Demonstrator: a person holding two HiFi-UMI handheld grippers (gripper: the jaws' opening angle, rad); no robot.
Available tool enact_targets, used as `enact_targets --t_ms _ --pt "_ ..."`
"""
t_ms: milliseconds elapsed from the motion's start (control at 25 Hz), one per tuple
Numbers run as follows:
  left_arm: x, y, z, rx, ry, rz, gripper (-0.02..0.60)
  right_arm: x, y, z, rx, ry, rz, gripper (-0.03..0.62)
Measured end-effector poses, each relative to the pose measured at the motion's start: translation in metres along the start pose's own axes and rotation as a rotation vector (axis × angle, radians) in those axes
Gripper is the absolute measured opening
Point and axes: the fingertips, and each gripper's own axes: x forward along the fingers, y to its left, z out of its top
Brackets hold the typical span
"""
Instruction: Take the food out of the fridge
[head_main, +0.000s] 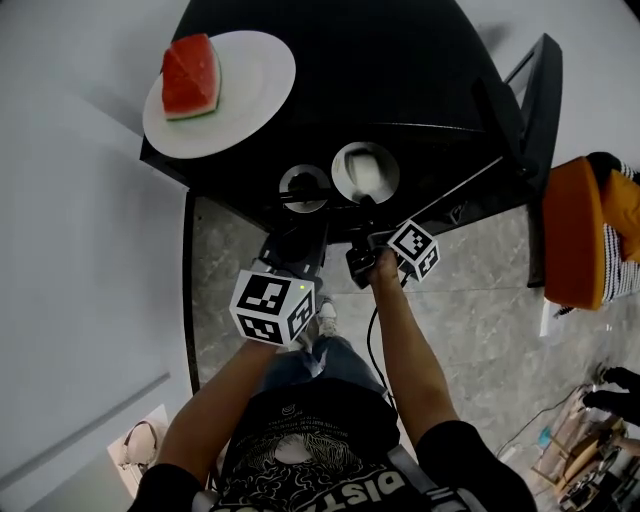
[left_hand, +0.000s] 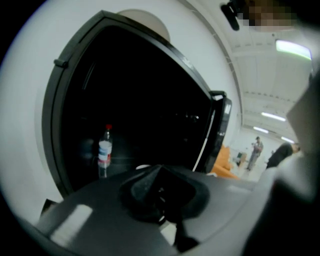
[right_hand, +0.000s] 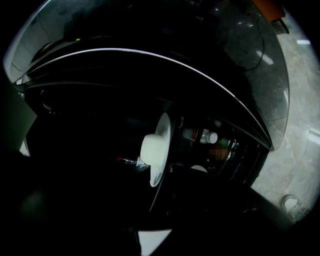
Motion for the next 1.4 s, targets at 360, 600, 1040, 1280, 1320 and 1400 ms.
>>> enact_targets --t_ms 360,600,1040,1280,1320,1400 --pt "-0.002 0.009 0.001 -0.007 -0.002 0.019 0.003 0.004 -0.006 0.007 0.154 -0.043 0.025 0.043" --pt "-0.007 0.01 -0.003 -0.015 0.002 0.014 0.003 0.0 -0.005 0.005 0.196 -0.049 0.054 0.012" --pt "-0.031 0.009 0.008 0.021 -0.021 -0.012 0.003 -0.048 0.033 -0.022 0.189 -0.01 0.084 0.012" --pt "-0.051 0.001 0.023 0.074 -0.05 -0.035 0.003 -0.106 0.074 -0.051 0.214 0.021 0.075 0.012" --pt "-0.056 0.0 0.025 0.09 -0.052 -0.034 0.003 -0.116 0.081 -0.058 0.217 0.03 0.073 0.012" --pt "-0.067 -0.002 0.028 0.11 -0.06 -0.029 0.003 -0.137 0.096 -0.07 0.229 0.051 0.073 0.012"
